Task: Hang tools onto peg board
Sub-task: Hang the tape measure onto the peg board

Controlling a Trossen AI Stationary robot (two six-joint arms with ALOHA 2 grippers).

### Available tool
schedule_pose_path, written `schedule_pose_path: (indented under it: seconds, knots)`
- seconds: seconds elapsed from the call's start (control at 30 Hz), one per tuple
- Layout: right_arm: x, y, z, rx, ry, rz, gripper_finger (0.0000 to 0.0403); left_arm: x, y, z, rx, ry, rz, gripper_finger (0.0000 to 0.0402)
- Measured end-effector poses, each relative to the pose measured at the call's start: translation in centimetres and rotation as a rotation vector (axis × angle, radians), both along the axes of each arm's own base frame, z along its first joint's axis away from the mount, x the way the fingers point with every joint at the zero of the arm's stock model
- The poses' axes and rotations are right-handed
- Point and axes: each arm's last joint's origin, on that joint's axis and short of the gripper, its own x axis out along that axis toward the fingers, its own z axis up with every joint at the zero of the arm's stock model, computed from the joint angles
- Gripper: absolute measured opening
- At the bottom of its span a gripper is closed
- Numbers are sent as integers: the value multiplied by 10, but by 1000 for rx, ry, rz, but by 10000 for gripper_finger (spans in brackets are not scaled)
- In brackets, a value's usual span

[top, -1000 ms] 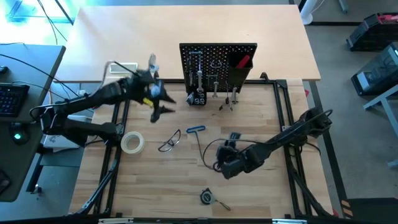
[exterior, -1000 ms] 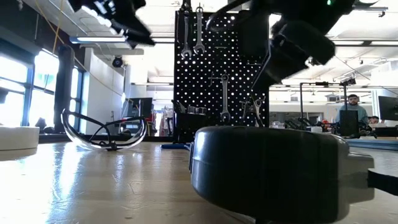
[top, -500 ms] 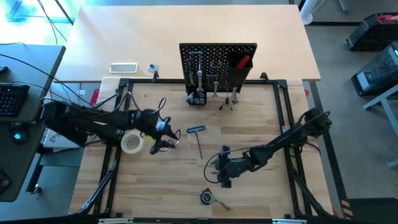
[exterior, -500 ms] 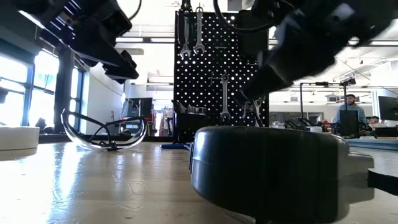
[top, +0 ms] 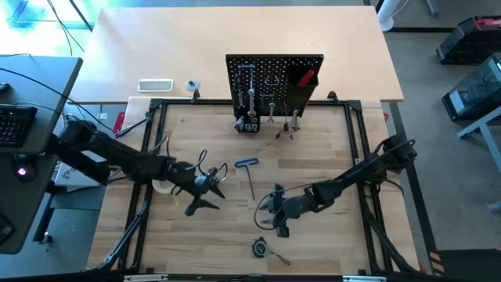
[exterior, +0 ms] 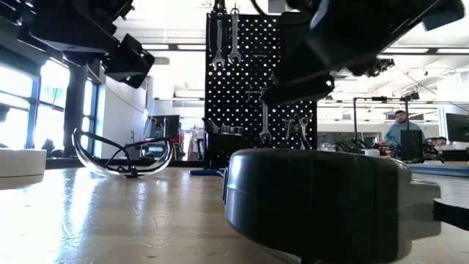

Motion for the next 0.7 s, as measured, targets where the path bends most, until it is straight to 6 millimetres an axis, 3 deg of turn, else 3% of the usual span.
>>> schedule_pose_path:
  seconds: [0.4, 0.7]
  knots:
    - [-24, 56, 9, 124, -118, -45, 232, 24, -23, -45, -36, 51, -20, 195]
    - [-14, 106, -6, 133, -4, -31, 231, 38, -53, -66, -73, 25, -102, 195]
